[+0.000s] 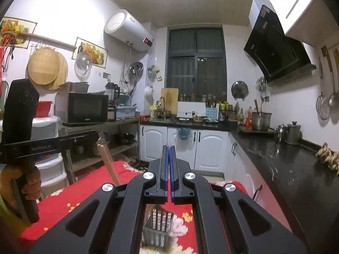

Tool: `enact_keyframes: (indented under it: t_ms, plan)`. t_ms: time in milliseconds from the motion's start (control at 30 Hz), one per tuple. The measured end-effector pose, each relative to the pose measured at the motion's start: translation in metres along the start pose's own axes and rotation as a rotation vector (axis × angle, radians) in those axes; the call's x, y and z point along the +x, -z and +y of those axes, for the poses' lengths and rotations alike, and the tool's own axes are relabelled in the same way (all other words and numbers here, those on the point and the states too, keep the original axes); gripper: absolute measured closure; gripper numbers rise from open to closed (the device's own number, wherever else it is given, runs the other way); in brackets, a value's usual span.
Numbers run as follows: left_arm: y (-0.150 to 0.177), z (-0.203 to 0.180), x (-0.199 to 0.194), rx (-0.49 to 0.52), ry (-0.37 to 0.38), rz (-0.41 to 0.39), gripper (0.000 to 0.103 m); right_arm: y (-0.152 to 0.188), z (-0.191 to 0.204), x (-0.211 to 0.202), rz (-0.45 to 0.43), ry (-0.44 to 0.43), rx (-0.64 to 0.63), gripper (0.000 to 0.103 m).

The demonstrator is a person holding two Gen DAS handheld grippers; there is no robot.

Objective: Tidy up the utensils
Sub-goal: 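Drop the chopstick into the caddy slot and open the right tool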

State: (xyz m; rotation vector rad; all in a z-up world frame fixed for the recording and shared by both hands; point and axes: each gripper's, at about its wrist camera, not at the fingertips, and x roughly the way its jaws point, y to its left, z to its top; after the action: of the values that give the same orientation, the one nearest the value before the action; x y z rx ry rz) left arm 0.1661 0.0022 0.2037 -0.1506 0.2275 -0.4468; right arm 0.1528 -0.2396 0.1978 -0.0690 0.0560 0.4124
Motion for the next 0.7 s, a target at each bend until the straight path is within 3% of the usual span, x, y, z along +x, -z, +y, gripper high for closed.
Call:
enact_keyframes:
  t_ms: [300,700]
  plan:
    - [-0.011,0.026,-0.002,-0.017,-0.066,-0.028,0.103,-0.011,0.002,0.034,-0.002,0.038,-0.027,0.101]
    - [0.02,0.059,0.007,-0.079,-0.089,0.026,0.103,0.009,0.006,0.069,0.03,0.097,-0.074,0.101]
